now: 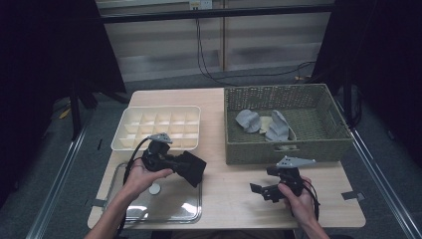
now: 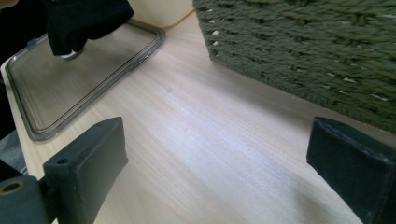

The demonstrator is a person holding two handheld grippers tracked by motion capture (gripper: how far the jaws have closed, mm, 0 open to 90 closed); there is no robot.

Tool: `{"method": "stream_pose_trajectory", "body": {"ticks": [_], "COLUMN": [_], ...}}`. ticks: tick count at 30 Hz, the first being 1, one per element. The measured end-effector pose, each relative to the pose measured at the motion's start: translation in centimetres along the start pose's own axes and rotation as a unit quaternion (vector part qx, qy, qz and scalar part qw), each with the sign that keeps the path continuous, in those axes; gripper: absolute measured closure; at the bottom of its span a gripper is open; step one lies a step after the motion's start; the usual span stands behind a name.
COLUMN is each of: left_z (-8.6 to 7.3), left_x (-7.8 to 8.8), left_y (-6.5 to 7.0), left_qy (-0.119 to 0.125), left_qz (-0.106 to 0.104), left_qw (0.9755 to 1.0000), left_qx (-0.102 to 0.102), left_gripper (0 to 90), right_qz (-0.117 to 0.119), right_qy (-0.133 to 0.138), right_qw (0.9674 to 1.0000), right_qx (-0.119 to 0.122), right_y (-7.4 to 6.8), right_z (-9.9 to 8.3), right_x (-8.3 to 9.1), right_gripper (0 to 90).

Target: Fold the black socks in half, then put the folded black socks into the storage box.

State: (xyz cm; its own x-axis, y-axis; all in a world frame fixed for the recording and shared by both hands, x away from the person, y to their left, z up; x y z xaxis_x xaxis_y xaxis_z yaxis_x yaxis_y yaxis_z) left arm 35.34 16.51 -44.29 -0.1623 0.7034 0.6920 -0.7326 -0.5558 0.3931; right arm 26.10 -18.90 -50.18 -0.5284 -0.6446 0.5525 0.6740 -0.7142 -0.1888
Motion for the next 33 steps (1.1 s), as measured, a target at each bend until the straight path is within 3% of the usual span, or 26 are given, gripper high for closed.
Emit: {"method": "stream_pose_trajectory", "body": {"ticks": [11, 16, 27, 33], "left_z": [1.9, 3.0, 4.7, 5.6], "left_x": [2.7, 3.6, 4.2, 4.1], "left_y": [-1.5, -2.2, -4.4, -4.9], "left_qy": [0.017, 0.011, 0.008, 0.006], "left_qz": [0.035, 0.054, 0.075, 0.086], "left_qw": [0.9992, 0.9985, 0.9971, 0.9961], "left_qx": [0.004, 0.001, 0.012, 0.018], "left_gripper": [63.3, 63.3, 63.2, 63.2], "right_qz": [0.000, 0.000, -0.002, 0.000], "right_qy": [-0.002, -0.002, -0.004, -0.004], "right_qw": [1.0000, 1.0000, 1.0000, 1.0000], "right_qx": [0.002, 0.000, -0.002, -0.003], "right_y": [0.0, 0.1, 0.3, 0.2], "right_z": [-0.1, -0.2, -0.1, -0.2], "right_x": [0.2, 0.2, 0.1, 0.1], "right_gripper": [4.6, 4.7, 4.7, 4.5]}}
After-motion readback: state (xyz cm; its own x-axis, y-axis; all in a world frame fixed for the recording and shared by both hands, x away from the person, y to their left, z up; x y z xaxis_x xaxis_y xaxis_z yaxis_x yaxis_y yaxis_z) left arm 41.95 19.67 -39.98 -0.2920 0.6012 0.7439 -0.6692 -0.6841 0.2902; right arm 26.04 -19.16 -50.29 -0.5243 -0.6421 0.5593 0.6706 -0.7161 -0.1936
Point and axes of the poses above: each handheld gripper's, and its own axes: x roughly backward along the jaws, z roughly out of its top, y roughly to its right, the point moved 3 cm from there along -x, roughly forward along the jaws, and after that the axes turned 9 degrees about x, right-handed, at the moved point
